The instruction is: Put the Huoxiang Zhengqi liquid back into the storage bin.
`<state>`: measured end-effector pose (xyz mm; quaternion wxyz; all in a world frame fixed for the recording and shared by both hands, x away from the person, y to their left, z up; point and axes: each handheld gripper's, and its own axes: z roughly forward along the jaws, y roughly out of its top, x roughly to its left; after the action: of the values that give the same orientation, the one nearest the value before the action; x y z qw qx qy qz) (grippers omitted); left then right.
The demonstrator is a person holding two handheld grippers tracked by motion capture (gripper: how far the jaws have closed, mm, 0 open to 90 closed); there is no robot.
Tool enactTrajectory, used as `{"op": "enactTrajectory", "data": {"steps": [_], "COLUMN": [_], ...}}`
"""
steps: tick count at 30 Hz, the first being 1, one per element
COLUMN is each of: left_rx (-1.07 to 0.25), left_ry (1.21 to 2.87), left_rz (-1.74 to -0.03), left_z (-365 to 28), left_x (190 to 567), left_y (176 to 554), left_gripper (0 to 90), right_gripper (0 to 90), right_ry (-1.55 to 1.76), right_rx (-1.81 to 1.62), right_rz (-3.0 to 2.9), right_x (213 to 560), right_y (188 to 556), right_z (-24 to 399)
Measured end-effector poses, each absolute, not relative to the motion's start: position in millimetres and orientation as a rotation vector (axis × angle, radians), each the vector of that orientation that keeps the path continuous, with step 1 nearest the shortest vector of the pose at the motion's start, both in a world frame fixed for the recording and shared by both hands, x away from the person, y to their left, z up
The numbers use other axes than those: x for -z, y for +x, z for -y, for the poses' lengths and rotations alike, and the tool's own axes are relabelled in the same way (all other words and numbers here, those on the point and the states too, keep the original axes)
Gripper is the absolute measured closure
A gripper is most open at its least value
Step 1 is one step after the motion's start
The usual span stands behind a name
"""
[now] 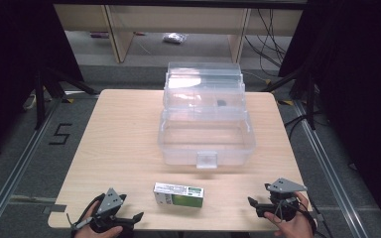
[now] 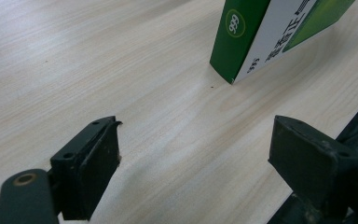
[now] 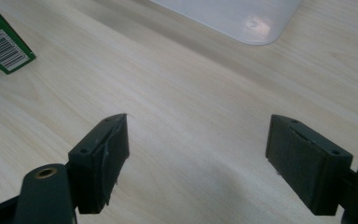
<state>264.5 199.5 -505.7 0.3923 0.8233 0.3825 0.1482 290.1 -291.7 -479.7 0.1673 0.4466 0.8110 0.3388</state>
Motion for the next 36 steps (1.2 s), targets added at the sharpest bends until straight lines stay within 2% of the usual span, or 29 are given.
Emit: {"op": "enactTrajectory", "data": {"steps": [9,17,36], "left_rx": [-0.369,-0.371,-0.372], "left_ry": [2.096,2.070,2.079], "left_rz": [-0.981,-0.997,-1.002], "left_z": [-199.1,-199.1,-199.6], "left_x": [506.0,508.5,508.4], "left_y": [264.3,265.3,265.1], "left_gripper": [15.5,15.5,15.5], "right_gripper": [23.1,23.7,25.8], "right_ry": [1.191,1.066,0.810], "right_rx": [-0.937,-0.889,-0.834], "right_rz": [-2.362,-2.460,-2.648], "right_x": [476.5,457.6,423.5], "right_y": [293.2,301.0,308.4], "right_z": [288.6,279.0,229.0]}}
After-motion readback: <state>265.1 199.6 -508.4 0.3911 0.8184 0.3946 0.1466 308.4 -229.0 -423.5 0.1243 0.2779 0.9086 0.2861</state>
